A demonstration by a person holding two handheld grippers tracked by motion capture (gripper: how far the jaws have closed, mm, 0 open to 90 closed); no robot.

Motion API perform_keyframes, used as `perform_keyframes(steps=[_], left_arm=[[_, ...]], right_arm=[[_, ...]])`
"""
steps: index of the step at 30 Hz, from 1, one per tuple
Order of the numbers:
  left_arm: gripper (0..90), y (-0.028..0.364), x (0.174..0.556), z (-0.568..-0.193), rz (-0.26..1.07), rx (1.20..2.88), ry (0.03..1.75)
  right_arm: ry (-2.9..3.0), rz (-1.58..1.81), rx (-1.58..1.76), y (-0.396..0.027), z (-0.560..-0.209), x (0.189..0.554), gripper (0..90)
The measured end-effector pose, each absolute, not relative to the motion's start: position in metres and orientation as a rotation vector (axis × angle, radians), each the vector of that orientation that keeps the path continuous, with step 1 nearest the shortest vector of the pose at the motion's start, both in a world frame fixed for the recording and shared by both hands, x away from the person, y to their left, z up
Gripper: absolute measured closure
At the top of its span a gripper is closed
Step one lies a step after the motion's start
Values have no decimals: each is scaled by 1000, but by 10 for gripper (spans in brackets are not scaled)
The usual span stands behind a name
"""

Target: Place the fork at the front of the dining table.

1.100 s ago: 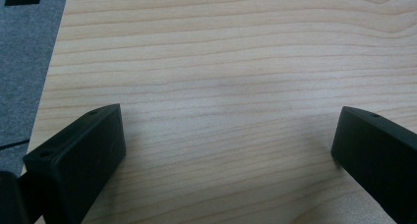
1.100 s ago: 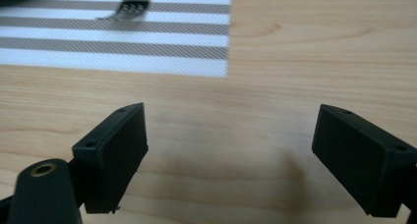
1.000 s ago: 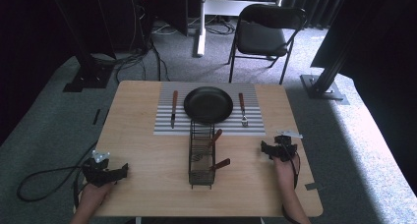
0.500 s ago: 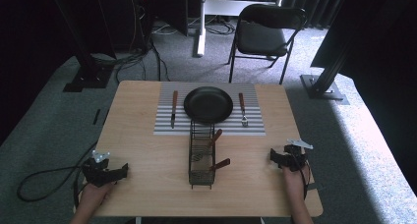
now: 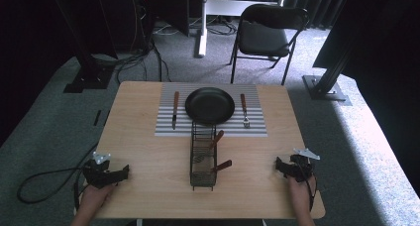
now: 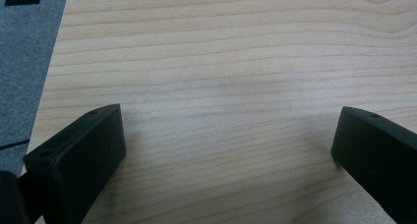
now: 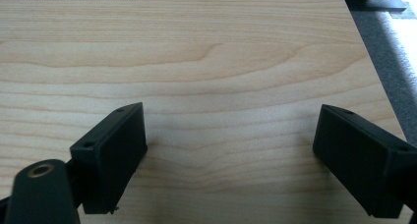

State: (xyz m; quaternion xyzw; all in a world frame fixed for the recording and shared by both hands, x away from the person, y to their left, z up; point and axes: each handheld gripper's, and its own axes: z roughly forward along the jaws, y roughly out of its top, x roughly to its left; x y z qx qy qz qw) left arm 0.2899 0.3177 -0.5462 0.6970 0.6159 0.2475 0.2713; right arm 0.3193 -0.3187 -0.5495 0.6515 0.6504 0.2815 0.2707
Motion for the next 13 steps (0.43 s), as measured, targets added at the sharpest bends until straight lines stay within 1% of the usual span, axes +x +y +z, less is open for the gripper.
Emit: perform_keyframes(steps=[10,13], left_arm=[[0,318,290,-546,667,1877,1659],[0,315,292,-546,683,1848,1700]], right_arm=[[1747,757,1756,-319,-550,319,121],[1747,757,1757,-318,-550,319,122]])
